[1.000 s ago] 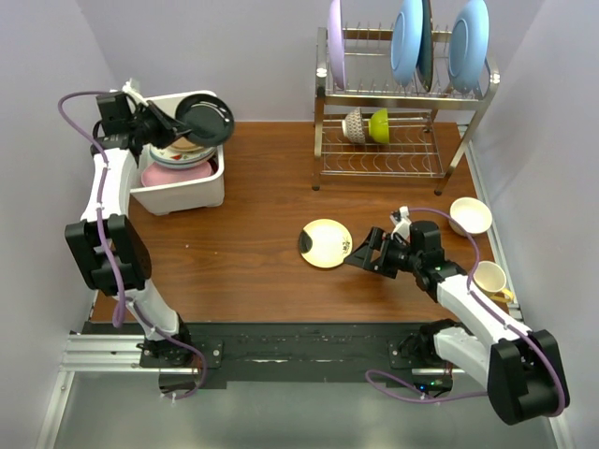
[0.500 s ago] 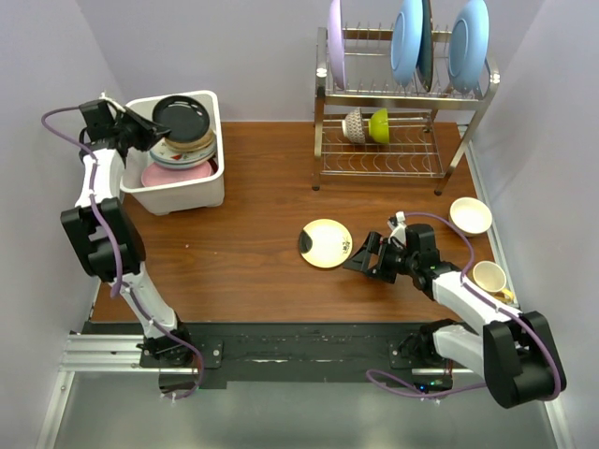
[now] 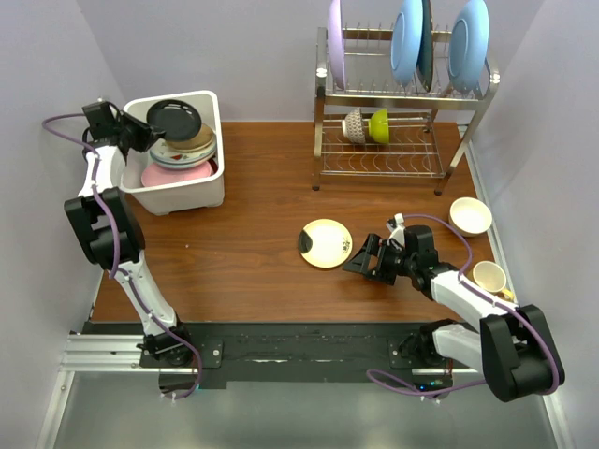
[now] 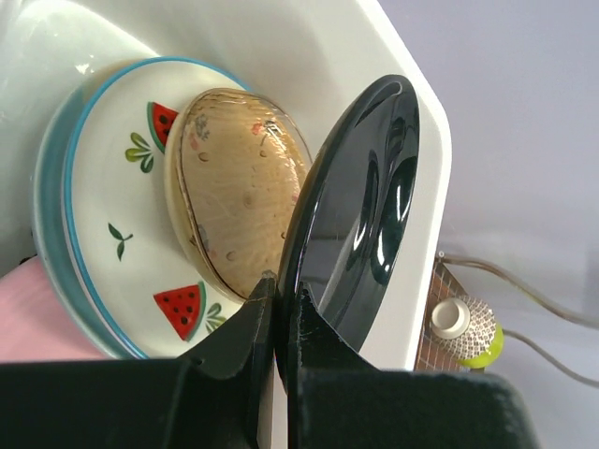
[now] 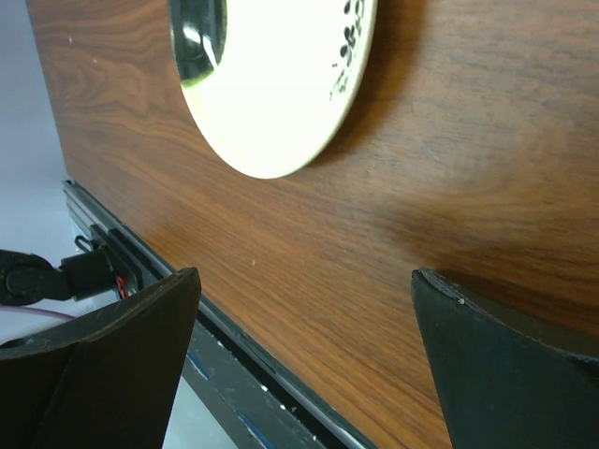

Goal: Place the plates into the plastic bin on the countertop
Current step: Place the plate in the plastic bin.

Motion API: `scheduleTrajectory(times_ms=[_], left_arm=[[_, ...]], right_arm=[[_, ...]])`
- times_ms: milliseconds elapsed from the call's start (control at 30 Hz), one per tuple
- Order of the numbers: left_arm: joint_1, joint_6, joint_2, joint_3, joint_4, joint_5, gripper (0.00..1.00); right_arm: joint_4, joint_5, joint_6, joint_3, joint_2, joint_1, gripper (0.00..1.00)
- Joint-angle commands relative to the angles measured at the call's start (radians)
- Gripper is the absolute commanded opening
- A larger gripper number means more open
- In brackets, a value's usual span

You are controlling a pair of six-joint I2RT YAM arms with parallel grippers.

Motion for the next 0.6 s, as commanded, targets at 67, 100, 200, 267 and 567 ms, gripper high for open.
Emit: scheduleTrajectory(times_ms=[67,100,200,267,567], left_arm=[[0.009,-0.069,0.029,0.069,0.061,-0.022,0.00],[0.009,-0.075,0.039,0.072,0.061,-0.027,0.00],[0.004,-0.086,0.061,0.090,0.047,-0.040,0.00],[-0.001,-0.089,0.070,0.104,0.035,-0.056,0.00],[-0.050,-0.075,0.145,0.231,-0.029,-0.070,0.13]], right_arm=[[0.051,-0.012,-0.018,-0.015,0.016,0.000,0.99],[0.054,-0.012,-0.015,-0.015,0.019,0.002,0.99],[0.060,-0.015,-0.010,-0.015,0.023,0.002,0.99],[0.057,-0.013,-0.012,-0.015,0.020,0.002,0.99],[0.045,-0.010,-0.010,-0.011,0.010,0.002,0.99]])
